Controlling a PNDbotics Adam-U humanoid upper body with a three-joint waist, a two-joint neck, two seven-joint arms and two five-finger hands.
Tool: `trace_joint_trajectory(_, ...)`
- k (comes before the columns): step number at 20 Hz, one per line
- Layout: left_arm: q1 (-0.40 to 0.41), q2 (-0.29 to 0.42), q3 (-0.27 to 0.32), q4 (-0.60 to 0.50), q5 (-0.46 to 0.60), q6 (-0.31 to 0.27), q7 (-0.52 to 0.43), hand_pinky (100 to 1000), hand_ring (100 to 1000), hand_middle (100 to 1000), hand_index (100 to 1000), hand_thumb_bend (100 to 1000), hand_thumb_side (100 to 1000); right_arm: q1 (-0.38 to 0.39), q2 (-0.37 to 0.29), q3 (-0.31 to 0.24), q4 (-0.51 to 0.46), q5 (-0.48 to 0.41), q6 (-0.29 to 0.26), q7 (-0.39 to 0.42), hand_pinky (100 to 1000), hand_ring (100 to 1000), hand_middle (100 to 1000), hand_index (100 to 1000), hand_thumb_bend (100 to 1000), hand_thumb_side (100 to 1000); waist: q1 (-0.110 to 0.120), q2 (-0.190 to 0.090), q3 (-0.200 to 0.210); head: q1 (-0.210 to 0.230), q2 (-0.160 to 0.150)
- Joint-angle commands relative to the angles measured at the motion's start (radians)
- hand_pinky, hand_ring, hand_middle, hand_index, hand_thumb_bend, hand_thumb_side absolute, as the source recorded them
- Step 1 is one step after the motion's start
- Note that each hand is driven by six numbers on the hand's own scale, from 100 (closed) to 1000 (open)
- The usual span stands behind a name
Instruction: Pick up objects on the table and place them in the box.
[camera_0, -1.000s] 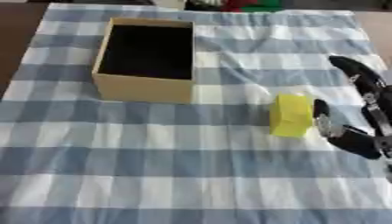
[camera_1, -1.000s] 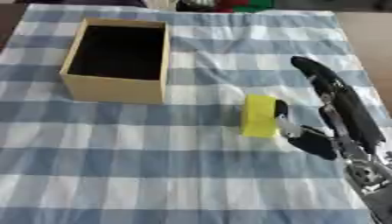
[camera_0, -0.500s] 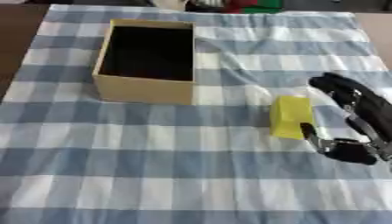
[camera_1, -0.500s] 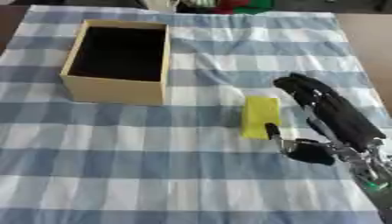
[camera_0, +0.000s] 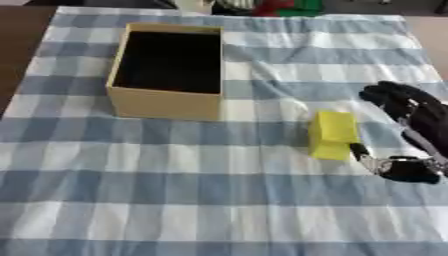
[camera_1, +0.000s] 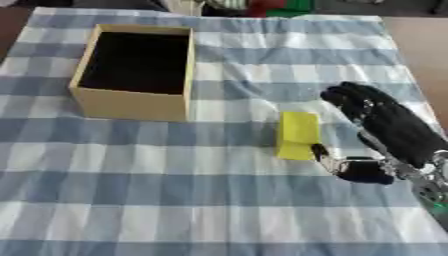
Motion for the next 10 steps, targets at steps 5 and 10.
trace_joint_trajectory(5, -0.003, 0.013, 0.006, -0.019, 0.002, 0.001, -0.006, 934, 630, 603, 670, 250, 651, 0.026, -0.150, 0.029, -0.020, -0.172, 0.033, 0.086, 993, 1000, 937, 1000, 206, 662, -0.002, -0.016, 0.003, 0.001, -0.011)
trace_joint_trajectory(10, -0.002, 0.014, 0.004, -0.019, 0.003, 0.002, -0.007, 933, 628, 601, 667, 248, 651, 0.012, -0.237, 0.030, -0.020, -0.277, 0.075, 0.145, 986, 1000, 935, 1000, 233, 674, -0.004, -0.017, 0.007, 0.000, -0.010)
